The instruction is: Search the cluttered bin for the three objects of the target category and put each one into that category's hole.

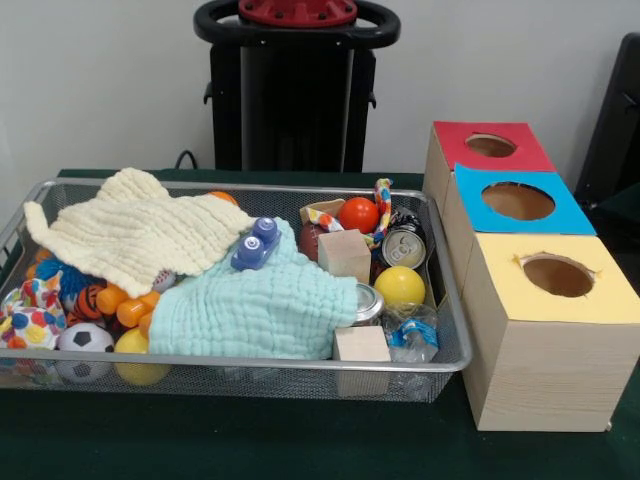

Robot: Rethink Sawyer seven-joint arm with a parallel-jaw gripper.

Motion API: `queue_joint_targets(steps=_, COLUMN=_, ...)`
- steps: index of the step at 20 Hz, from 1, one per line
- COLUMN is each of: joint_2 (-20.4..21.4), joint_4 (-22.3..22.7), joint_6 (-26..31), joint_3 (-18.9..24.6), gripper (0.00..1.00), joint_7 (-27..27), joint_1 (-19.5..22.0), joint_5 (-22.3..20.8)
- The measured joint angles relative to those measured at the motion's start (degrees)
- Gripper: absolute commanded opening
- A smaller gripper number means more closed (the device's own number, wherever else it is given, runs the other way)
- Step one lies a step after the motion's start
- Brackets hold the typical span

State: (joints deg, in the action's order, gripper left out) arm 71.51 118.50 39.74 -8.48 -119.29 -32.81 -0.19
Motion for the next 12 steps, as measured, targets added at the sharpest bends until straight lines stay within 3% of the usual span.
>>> queue_joint_targets(steps=7, joint_2=1.51, joint_4=0.02, joint_6=0.01, joint_3=-0.07, gripper=1.0, joint_7=-1.44, joint_1=-0.26, joint_5=-0.01)
queue_joint_targets(steps=12, joint_2=2.34, joint_4=0.17, joint_6=0.0, joint_3=-0.08, gripper=1.0, joint_7=-1.44, joint_1=2.87, joint_5=-0.02)
